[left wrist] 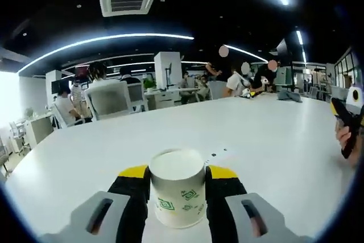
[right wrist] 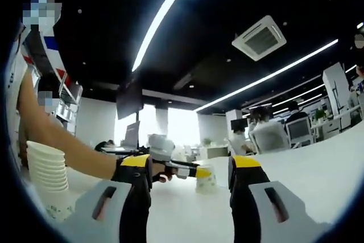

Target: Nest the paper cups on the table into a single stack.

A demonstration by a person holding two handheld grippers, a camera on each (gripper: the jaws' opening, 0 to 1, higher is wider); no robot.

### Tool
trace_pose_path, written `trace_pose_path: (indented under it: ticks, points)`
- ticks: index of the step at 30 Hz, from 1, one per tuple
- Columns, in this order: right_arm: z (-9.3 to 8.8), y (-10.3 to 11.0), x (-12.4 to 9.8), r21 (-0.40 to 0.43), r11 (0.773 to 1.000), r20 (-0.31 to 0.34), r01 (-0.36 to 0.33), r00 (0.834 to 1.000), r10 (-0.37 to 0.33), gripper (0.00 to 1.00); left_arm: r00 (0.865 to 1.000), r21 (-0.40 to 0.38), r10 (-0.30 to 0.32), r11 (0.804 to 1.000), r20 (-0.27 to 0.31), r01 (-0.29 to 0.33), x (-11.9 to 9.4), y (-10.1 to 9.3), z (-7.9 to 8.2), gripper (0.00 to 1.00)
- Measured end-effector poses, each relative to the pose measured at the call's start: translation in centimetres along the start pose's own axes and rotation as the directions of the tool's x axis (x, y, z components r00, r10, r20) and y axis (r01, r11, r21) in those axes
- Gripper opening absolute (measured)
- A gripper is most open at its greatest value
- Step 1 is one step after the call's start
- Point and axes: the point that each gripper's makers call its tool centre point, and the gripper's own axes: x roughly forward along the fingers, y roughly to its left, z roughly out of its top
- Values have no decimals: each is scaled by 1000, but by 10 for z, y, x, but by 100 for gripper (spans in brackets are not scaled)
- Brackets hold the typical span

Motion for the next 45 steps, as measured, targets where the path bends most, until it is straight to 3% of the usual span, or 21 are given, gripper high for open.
trace_pose_path:
  ticks: [7, 11, 16, 20, 23, 24, 26, 28, 30, 32, 34, 38, 40, 41, 42, 44, 45]
  points:
    - [-2, 5, 2, 2, 1000, -6, -19, 1000, 19, 57, 995, -42, -69, 997, 68, 72, -22, -27, 6, 41]
    - [5, 13, 3, -12, 999, 20, -44, 999, 44, 56, 986, -161, -117, 978, 122, 136, -42, -45, 14, 41]
    - [3, 17, 4, -23, 998, 11, -59, 998, 59, 57, 969, -189, -178, 959, 173, 210, -71, -68, 21, 41]
    - [1, 24, 5, -16, 996, 8, -90, 996, 90, 58, 950, -160, -247, 947, 189, 278, -91, -90, 24, 41]
    - [-4, 29, 8, -24, 994, -19, -109, 994, 108, 61, 929, -137, -302, 932, 213, 334, -106, -105, 28, 41]
    - [-7, 31, 9, -26, 993, -34, -117, 993, 116, 63, 920, -122, -320, 928, 227, 353, -110, -111, 29, 41]
    - [-12, 35, 11, -32, 991, -54, -133, 990, 132, 65, 887, -79, -369, 911, 277, 404, -119, -122, 32, 41]
    - [-16, 37, 12, -33, 989, -69, -145, 987, 143, 69, 889, -77, -372, 911, 268, 405, -118, -124, 26, 41]
    - [-21, 40, 14, -32, 988, -92, -152, 985, 149, 70, 876, -97, -401, 894, 267, 438, -117, -128, 21, 41]
    - [-22, 44, 15, -20, 987, -96, -160, 983, 157, 71, 869, -108, -404, 887, 287, 449, -119, -129, 25, 41]
    - [-25, 49, 16, -27, 986, -113, -166, 980, 162, 71, 872, -145, -389, 885, 298, 444, -120, -129, 26, 41]
    - [-39, 50, 16, -45, 990, -179, -133, 976, 123, 71, 866, -201, -379, 867, 328, 455, -124, -131, 31, 41]
    - [-46, 49, 17, -58, 992, -208, -112, 973, 98, 71, 855, -212, -388, 855, 344, 473, -126, -135, 35, 41]
    - [-53, 45, 16, -69, 993, -243, -95, 967, 76, 71, 848, -210, -401, 848, 347, 487, -127, -138, 36, 41]
    - [-52, 46, 18, -68, 993, -234, -97, 969, 79, 71, 841, -206, -412, 842, 350, 498, -128, -141, 37, 41]
    - [-56, 47, 18, -63, 993, -244, -99, 966, 81, 70, 804, -183, -453, 816, 385, 548, -133, -152, 43, 41]
    - [-58, 48, 19, -57, 993, -258, -106, 962, 88, 70, 801, -191, -459, 809, 384, 555, -134, -154, 42, 41]
